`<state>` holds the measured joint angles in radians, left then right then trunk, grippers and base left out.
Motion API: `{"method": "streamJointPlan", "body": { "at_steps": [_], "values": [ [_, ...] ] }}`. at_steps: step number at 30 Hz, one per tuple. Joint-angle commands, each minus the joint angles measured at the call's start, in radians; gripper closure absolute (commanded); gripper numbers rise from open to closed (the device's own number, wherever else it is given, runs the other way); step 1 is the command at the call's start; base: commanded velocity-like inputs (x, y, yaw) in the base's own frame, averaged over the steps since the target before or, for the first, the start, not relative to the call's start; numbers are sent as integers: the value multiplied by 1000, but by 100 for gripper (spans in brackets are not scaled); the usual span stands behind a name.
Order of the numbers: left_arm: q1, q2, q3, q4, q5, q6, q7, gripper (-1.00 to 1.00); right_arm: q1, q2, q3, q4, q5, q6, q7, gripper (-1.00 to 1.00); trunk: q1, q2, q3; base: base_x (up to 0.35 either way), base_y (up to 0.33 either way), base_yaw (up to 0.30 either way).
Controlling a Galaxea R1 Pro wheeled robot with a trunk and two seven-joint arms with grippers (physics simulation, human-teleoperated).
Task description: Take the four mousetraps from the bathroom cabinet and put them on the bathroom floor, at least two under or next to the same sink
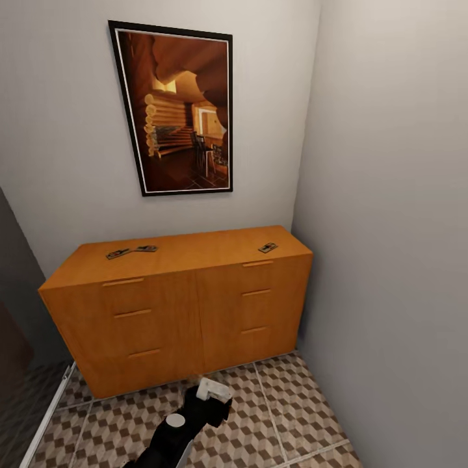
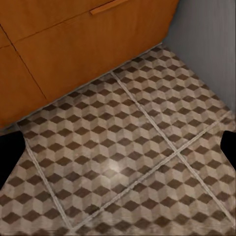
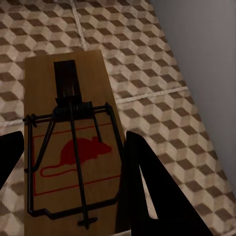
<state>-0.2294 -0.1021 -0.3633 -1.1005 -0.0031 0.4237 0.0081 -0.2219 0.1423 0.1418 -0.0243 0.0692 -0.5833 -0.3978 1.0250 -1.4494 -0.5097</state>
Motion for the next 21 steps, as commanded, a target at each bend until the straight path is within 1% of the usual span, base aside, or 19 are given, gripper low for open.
{"method": "streamJointPlan", "body": {
  "at_steps": [1,3,4,5,6,8,9,11,13,14,15,16,17,19,20,21],
  "values": [
    [-1,-3,-18,-2,-1,23,1,-100,-1,1,5,1,5,1,-8,100,0,-1,-1,0,0,0],
    [-1,-30,-90,-11,-2,90,3,-100,-1,0,4,1,4,2,-5,100,0,-1,-1,0,0,0],
    [-1,-35,-105,-19,-2,107,4,-100,-1,-1,4,1,4,2,-4,100,0,-1,-1,0,0,0],
    [-1,-44,-128,-47,-2,144,5,-100,-1,-2,4,1,4,2,-4,100,0,-1,-1,0,0,0],
    [-1,-51,-143,-91,-2,191,6,-100,-1,-3,4,1,4,2,-3,100,0,-1,-1,0,0,0],
    [-3,-57,-159,-211,-1,314,6,-100,0,-3,5,1,3,2,-3,100,0,-1,-1,0,0,0],
    [-5,-59,-161,-242,-1,349,6,-100,0,-3,4,1,3,2,-3,100,0,-1,-1,0,0,0],
    [-22,-62,-166,-351,-2,471,7,-100,0,-1,5,1,3,2,-3,100,0,-1,-1,0,0,0],
    [-43,-64,-167,-387,-2,509,8,-100,-1,-1,4,1,3,2,-3,100,0,-1,-1,0,0,0],
    [-71,-66,-168,-411,-2,532,10,-100,-1,0,4,1,3,2,-3,100,0,-1,-1,0,0,0],
    [-87,-66,-168,-419,-2,541,10,-100,-1,1,4,1,3,2,-3,100,0,-1,-1,0,0,0],
    [-120,-67,-168,-430,-2,554,11,-100,-1,1,4,1,3,2,-3,100,0,-1,-1,0,0,0],
    [-137,-67,-169,-434,-1,559,11,-100,-1,2,4,1,3,2,-3,100,0,-1,-1,0,0,0],
    [-214,-68,-169,-440,5,572,12,-100,-1,3,4,1,4,2,-3,100,0,-1,-1,0,0,0],
    [-235,-68,-169,-439,5,574,13,-100,-1,3,4,1,4,2,-3,100,0,-1,-1,0,0,0],
    [-300,-71,-169,-428,8,578,13,-100,0,3,4,1,4,3,-3,100,0,-1,-1,0,0,0]
  ]
}}
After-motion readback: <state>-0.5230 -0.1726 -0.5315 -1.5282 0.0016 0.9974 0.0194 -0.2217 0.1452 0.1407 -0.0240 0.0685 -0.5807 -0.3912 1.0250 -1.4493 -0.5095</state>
